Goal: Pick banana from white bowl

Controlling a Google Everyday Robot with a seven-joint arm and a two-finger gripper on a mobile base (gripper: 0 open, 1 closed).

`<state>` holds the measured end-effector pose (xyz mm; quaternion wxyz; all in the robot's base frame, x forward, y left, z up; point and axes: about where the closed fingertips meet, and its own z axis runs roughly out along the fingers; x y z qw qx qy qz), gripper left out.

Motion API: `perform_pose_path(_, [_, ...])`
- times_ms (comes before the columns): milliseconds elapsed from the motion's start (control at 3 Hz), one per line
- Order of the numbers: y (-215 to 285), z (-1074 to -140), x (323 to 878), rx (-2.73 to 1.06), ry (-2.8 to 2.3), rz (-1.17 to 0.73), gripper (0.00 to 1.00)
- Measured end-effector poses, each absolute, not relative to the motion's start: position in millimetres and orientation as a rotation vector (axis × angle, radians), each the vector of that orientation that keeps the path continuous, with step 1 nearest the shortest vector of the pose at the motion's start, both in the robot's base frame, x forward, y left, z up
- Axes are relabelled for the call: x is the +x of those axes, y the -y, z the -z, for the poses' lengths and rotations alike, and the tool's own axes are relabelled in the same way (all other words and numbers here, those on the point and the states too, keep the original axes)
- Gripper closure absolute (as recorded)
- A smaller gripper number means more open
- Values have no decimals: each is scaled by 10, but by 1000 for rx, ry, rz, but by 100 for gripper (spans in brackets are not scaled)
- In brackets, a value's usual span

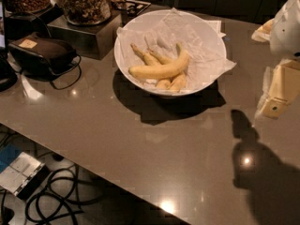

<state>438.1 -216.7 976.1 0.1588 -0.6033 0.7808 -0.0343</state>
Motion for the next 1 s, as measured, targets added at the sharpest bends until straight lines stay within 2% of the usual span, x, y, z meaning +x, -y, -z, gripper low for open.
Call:
perform_pose_path(667, [2020, -9835, 4539, -1755, -2197, 91, 0])
perform_pose_path(1000, [1726, -9983, 4793, -1857, -2104, 102, 0])
